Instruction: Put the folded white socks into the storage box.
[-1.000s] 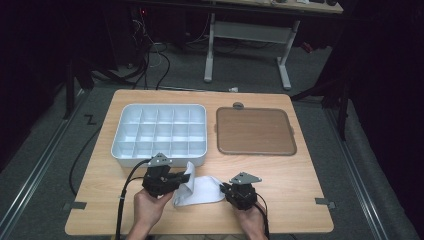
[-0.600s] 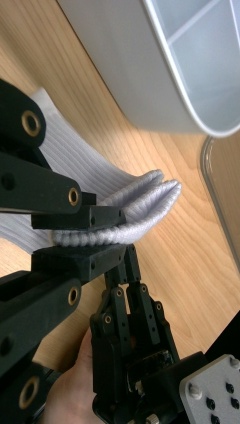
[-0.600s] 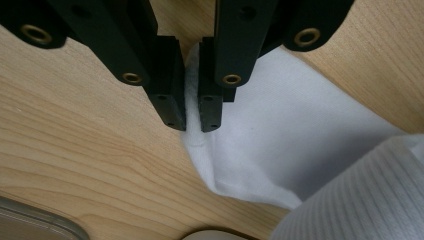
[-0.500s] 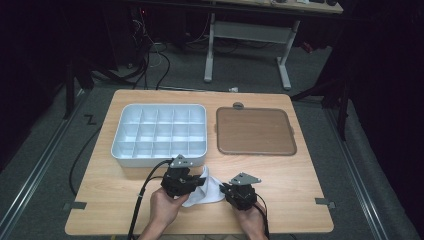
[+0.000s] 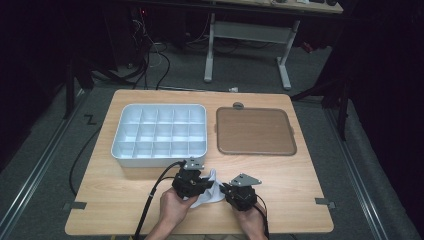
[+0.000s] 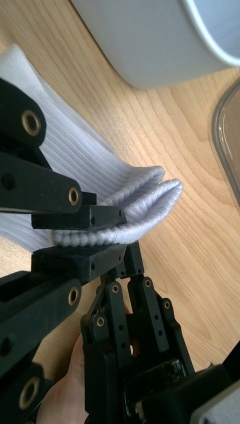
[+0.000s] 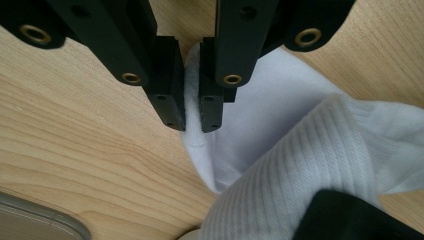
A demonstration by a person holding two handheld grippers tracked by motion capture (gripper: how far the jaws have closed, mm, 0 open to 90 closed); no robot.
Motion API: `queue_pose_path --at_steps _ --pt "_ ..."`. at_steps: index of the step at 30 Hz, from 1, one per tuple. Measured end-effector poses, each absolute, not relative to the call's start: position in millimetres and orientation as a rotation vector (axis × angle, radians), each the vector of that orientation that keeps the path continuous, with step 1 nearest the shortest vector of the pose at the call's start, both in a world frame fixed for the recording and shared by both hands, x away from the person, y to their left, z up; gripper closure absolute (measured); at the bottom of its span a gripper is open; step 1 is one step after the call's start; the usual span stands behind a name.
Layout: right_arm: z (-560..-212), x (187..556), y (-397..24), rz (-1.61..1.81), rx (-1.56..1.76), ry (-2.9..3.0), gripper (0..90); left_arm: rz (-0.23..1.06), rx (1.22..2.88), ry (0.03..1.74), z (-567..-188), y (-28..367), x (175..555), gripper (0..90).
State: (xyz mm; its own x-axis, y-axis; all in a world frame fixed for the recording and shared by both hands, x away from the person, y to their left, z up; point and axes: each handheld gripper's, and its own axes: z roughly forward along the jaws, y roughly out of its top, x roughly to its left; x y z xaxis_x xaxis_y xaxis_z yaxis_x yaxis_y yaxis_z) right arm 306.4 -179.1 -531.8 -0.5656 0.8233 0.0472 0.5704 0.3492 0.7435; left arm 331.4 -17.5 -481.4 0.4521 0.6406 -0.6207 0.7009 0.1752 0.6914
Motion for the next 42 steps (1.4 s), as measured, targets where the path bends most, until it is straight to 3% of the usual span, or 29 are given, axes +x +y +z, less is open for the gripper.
queue_pose_path --at_steps 25,28,35,36,42 --pt "-531 306 -178 1.042 1.239 2.284 82.0 -0.055 1.571 1.247 -512 -36 336 81.9" --pt "-531 307 -178 1.039 1.244 2.284 80.7 -0.052 1.552 1.238 -509 -33 334 77.2" --pt "-528 309 -180 1.046 1.277 2.291 67.5 -0.063 1.501 1.239 -499 -23 331 54.2" --pt "-525 307 -181 1.06 1.286 2.276 64.0 -0.063 1.483 1.237 -496 -19 331 52.5" --pt "-514 302 -188 1.079 1.275 2.253 64.0 -0.057 1.41 1.236 -484 6 324 49.2"
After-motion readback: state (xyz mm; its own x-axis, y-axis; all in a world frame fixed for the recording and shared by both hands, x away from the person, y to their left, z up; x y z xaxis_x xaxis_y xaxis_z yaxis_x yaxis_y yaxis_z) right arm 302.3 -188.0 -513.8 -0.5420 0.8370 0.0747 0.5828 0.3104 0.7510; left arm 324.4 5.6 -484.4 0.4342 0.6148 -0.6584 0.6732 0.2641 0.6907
